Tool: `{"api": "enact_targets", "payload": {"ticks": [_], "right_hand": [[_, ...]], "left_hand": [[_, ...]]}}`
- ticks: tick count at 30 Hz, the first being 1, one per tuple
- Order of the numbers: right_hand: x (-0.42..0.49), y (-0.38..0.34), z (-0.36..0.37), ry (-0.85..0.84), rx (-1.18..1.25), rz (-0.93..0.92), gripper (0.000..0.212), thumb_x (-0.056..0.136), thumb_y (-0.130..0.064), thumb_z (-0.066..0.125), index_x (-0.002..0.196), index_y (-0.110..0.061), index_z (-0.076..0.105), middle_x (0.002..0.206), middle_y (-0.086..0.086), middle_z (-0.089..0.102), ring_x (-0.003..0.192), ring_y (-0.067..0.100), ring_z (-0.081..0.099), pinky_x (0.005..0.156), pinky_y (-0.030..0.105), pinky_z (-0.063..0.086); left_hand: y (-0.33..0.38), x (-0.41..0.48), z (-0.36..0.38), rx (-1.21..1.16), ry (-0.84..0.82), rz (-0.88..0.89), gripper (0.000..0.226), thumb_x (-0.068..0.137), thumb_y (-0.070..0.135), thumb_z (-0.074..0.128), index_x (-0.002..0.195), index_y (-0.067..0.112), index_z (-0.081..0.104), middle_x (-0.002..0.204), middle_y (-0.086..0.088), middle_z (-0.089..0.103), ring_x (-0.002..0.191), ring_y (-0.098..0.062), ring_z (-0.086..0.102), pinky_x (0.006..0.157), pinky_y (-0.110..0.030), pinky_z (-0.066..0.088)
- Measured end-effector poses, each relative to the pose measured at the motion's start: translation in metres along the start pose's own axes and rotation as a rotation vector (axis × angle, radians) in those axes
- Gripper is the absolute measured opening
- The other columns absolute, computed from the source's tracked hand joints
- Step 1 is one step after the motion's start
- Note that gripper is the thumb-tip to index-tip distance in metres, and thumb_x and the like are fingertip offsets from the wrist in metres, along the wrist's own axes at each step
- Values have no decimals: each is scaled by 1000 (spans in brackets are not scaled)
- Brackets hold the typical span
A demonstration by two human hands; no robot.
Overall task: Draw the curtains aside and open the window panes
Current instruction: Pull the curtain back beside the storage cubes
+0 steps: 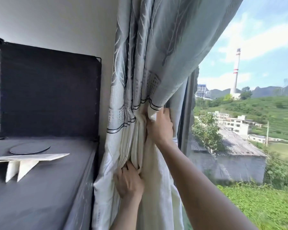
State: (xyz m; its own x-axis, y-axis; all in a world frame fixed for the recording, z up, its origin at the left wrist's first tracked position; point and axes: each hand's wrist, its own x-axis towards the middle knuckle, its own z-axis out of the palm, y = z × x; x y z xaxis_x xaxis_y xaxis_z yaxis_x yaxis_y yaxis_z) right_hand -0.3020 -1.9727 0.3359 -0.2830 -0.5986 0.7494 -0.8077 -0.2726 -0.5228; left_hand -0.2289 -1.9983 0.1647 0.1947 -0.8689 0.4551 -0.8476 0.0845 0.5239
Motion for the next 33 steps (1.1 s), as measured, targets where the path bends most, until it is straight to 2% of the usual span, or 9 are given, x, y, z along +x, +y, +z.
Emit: {"api": "enact_targets", "payload": {"ticks": [6, 10, 14, 18, 21, 24, 26, 29, 33], "right_hand": [[37, 6, 35, -88, 100, -102, 80, 89, -3, 39, 155, -32, 6, 126, 20, 50, 109, 41, 50, 82, 43, 47], [59, 14, 53, -175, 92, -54, 84, 86, 8, 32, 157, -30, 9, 93, 0, 46, 85, 27, 44, 75, 36, 42], [78, 15, 70, -200, 14, -30, 73, 92, 6, 32, 157, -22, 13, 101, 12, 49, 86, 29, 47, 81, 40, 46], [107, 12, 88, -314, -136, 5, 62, 99, -9, 33, 155, -23, 14, 139, 14, 52, 117, 31, 59, 88, 40, 43], [118, 1, 86, -367, -233, 6, 69, 95, -9, 42, 155, -22, 12, 143, 17, 51, 122, 38, 57, 89, 44, 47], [112, 0, 65, -426, -247, 13, 75, 90, -12, 50, 154, -22, 12, 137, 17, 55, 120, 39, 57, 84, 40, 46], [104, 8, 53, -443, -238, 59, 73, 88, -15, 51, 152, -24, 18, 131, 15, 58, 118, 39, 57, 86, 41, 47], [91, 12, 39, -521, -178, 121, 68, 81, -22, 60, 144, -21, 34, 116, 10, 61, 107, 33, 60, 84, 36, 48], [75, -1, 12, -387, 221, 109, 69, 56, -58, 81, 115, -25, 70, 114, -6, 71, 106, 17, 66, 98, 37, 52]], "left_hand": [[5, 41, 17, -32, 57, -50, 44, 95, 31, 52, 132, 20, 31, 139, -7, 54, 130, -26, 45, 106, -37, 39], [23, 70, 5, -89, -39, -94, 57, 92, 20, 52, 138, 21, 19, 145, -11, 45, 133, -31, 41, 107, -42, 37], [42, 94, -17, -147, -108, -155, 56, 90, 24, 52, 137, 15, 23, 143, -14, 44, 131, -33, 41, 102, -45, 42], [43, 100, -22, -254, -59, -155, 58, 93, 30, 47, 142, 21, 18, 142, -14, 45, 127, -35, 45, 99, -49, 44], [37, 101, -29, -400, 131, -72, 56, 97, 46, 38, 147, 33, 17, 147, -11, 42, 126, -35, 46, 101, -50, 42], [35, 95, -30, -283, 153, 49, 71, 90, 63, 36, 151, 40, 7, 157, -7, 30, 141, -33, 30, 114, -54, 26], [36, 92, -27, -191, 86, 40, 82, 84, 70, 40, 150, 39, 3, 161, -2, 25, 146, -33, 22, 113, -60, 22], [46, 84, -31, -161, 93, -51, 87, 79, 71, 50, 146, 32, 11, 155, -6, 33, 139, -37, 33, 108, -60, 26], [59, 69, -43, -172, 117, -164, 87, 75, 60, 62, 139, 28, 12, 147, -16, 35, 129, -44, 39, 104, -56, 30]]}}
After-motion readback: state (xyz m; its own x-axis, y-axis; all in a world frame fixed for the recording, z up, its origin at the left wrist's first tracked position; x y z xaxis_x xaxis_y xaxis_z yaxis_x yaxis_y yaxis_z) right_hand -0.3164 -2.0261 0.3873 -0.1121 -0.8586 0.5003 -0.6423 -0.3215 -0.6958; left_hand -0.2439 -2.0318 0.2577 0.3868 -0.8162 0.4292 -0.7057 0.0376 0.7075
